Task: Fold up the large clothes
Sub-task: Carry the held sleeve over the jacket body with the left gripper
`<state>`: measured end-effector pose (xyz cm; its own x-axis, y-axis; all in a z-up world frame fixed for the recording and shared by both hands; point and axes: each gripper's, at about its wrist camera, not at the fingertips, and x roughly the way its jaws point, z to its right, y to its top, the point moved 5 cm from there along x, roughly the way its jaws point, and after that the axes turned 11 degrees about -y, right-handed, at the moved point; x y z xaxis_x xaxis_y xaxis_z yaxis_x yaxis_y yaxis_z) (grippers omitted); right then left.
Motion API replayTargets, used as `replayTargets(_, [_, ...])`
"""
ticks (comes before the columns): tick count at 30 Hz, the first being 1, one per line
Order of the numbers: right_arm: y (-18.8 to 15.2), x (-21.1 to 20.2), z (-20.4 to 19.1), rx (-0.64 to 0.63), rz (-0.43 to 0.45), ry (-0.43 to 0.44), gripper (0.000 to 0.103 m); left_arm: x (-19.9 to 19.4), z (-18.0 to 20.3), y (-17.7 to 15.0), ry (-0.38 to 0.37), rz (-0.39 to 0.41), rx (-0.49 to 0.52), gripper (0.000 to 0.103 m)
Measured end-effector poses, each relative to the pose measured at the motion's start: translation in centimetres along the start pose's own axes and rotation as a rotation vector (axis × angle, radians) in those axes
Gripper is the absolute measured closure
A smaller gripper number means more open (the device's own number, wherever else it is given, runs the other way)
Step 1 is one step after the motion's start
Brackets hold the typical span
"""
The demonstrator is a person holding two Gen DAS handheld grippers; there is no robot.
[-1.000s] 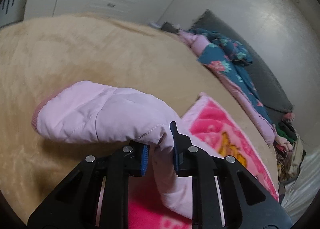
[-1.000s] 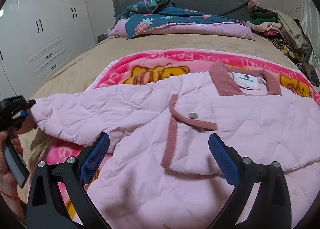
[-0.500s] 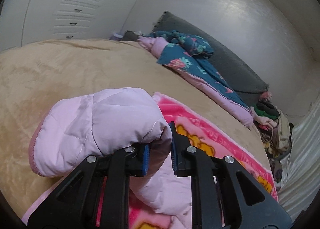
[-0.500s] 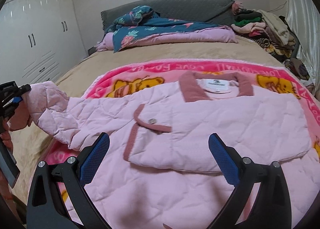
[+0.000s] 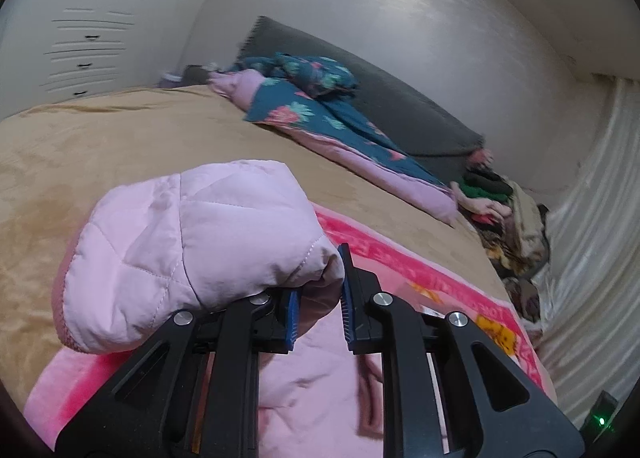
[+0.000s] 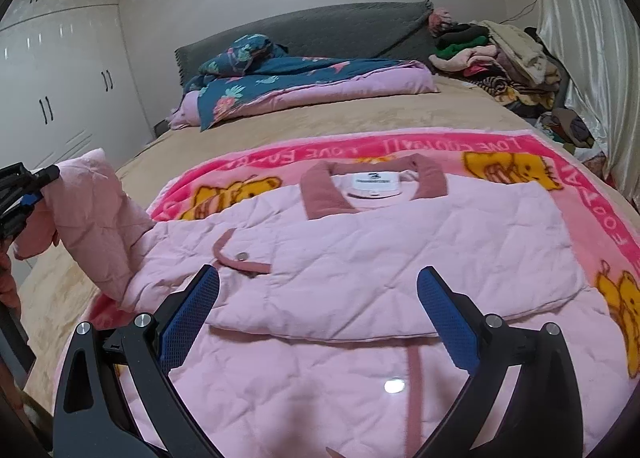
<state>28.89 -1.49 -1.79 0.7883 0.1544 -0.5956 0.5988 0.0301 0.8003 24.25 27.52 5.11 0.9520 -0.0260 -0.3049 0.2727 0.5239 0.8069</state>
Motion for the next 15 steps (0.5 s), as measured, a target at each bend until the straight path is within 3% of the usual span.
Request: replayTargets(15, [0.1, -0.6, 5.3, 0.051, 0.010, -0.059, 0.004, 1.8, 6.8, -2.7, -0.120, -0.036, 0.145, 0.094])
